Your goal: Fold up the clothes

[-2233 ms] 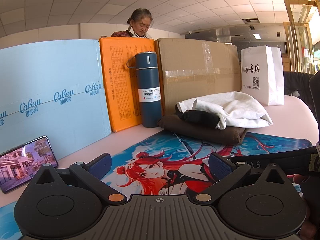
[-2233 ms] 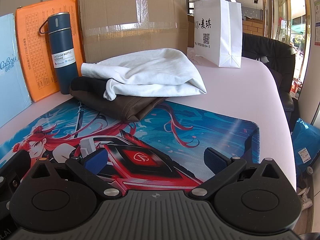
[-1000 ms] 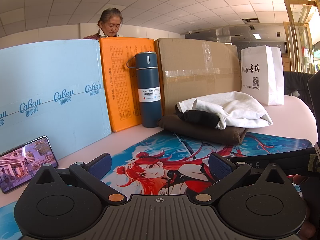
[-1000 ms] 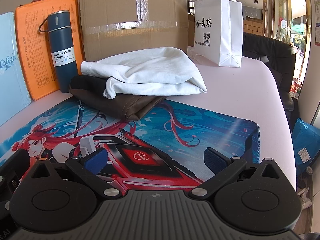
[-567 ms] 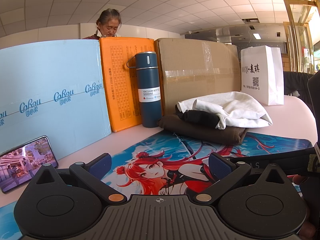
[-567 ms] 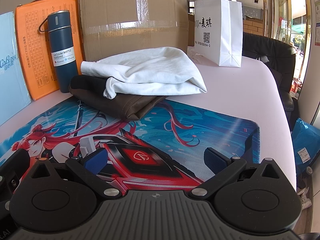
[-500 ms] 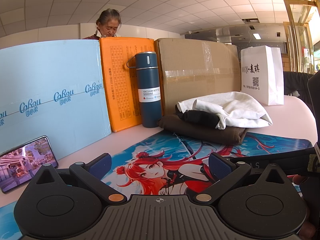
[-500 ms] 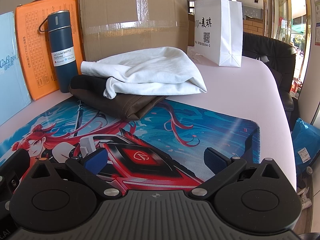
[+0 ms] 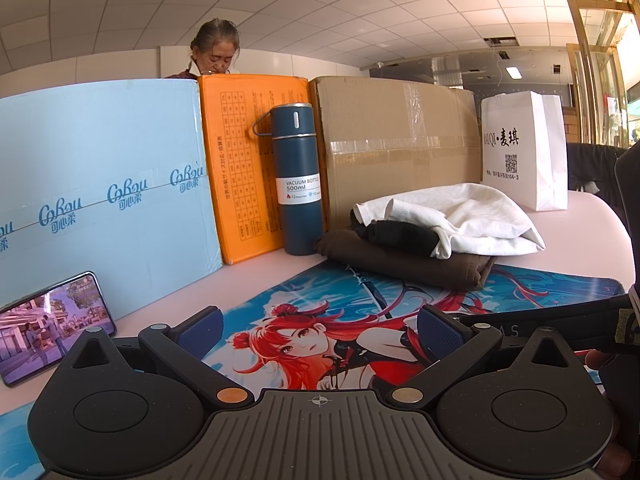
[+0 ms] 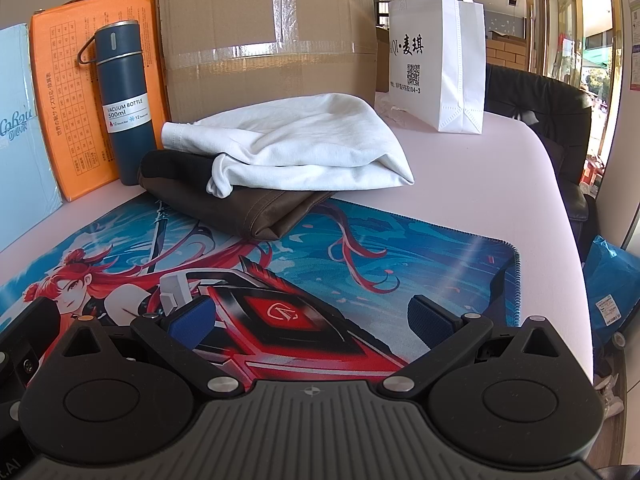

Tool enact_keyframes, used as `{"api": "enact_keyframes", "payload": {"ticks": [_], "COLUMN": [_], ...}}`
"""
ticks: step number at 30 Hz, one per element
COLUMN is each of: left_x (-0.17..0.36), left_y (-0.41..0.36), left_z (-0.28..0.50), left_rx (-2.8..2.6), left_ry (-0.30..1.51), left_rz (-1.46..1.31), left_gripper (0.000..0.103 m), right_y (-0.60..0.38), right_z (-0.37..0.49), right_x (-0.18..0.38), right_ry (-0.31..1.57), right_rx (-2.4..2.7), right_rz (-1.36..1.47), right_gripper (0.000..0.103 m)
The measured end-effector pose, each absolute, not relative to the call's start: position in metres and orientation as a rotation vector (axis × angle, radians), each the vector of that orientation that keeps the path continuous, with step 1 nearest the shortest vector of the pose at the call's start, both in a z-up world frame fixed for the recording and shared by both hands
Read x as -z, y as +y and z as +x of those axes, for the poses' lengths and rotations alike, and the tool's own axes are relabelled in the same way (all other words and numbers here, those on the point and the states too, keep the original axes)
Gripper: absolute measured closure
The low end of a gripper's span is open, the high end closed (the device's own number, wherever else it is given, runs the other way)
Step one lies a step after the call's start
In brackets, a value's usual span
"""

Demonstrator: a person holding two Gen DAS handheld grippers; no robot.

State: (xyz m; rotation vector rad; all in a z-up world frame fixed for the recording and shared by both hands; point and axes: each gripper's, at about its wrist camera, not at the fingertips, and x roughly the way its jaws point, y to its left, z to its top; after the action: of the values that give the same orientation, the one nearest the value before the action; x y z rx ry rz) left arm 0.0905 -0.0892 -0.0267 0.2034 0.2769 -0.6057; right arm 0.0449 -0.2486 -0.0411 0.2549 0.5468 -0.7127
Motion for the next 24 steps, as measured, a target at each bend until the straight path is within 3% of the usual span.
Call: {"api": "enact_keyframes", "payload": {"ticks": [24], "left_x": [0.0271], "left_y": [-0.0893], "left_z": [0.0903], "left_rx": [0.605], "left_ry": [0.277], "left_rz": [0.203], "left_gripper": [0.0], "right_y": [-0.2486], "right_z": [0.0447], "right_x": [0.041], "right_ry": [0.548], "right_rx": [0.713], "right_rz": [0.255], "right_gripper": [0.0]}}
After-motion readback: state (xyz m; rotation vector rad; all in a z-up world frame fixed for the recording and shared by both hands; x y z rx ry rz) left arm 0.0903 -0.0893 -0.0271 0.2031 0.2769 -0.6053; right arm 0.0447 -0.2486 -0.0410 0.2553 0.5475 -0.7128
